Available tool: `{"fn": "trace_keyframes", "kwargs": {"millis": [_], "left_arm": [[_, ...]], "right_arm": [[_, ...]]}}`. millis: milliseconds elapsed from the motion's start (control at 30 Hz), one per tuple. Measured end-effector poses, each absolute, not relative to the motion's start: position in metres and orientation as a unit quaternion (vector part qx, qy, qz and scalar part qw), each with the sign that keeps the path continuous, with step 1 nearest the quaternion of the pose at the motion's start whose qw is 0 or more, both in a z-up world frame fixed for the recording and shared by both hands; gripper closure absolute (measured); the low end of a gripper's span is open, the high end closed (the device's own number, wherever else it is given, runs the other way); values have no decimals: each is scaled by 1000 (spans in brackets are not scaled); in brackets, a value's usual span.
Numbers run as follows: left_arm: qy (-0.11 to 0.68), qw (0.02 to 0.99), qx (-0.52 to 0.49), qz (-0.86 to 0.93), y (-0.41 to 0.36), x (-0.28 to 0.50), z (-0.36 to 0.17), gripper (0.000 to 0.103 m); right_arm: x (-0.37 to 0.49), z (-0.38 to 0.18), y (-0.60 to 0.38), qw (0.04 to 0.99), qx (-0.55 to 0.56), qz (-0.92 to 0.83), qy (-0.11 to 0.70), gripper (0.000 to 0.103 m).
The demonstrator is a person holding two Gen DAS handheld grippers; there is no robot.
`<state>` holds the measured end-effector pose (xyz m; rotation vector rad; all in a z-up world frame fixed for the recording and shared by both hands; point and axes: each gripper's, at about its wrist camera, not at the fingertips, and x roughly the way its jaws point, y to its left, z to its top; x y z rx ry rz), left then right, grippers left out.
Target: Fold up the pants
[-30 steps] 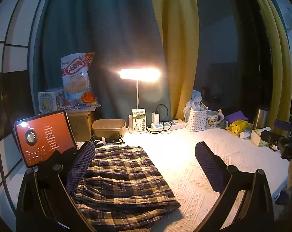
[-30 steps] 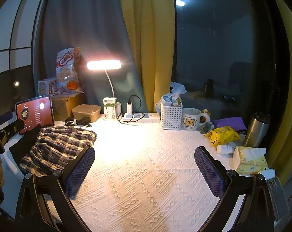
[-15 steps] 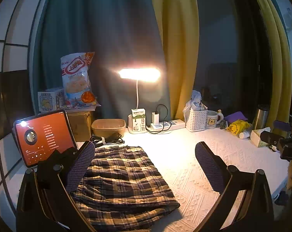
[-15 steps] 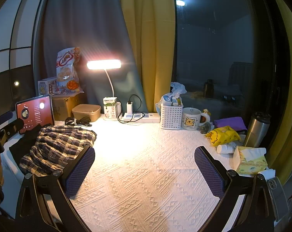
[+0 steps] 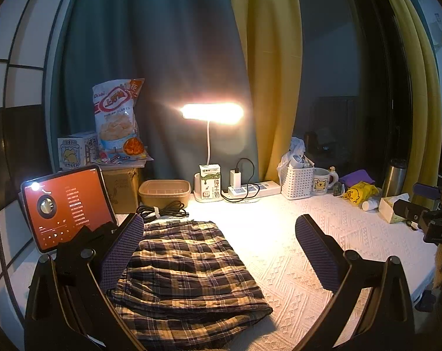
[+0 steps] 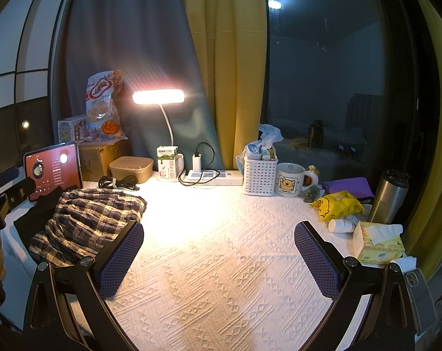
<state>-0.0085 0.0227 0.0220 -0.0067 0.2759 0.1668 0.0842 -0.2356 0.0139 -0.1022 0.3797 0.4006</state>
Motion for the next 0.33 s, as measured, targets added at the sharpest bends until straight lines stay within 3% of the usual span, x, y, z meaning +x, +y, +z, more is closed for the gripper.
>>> {"fn": "trace_keyframes", "kwargs": {"millis": [333], "left_arm": [[133, 987, -7, 93, 20, -11, 24, 1]], "right_arm": [[83, 12, -235, 960, -53, 201, 188, 0]]}}
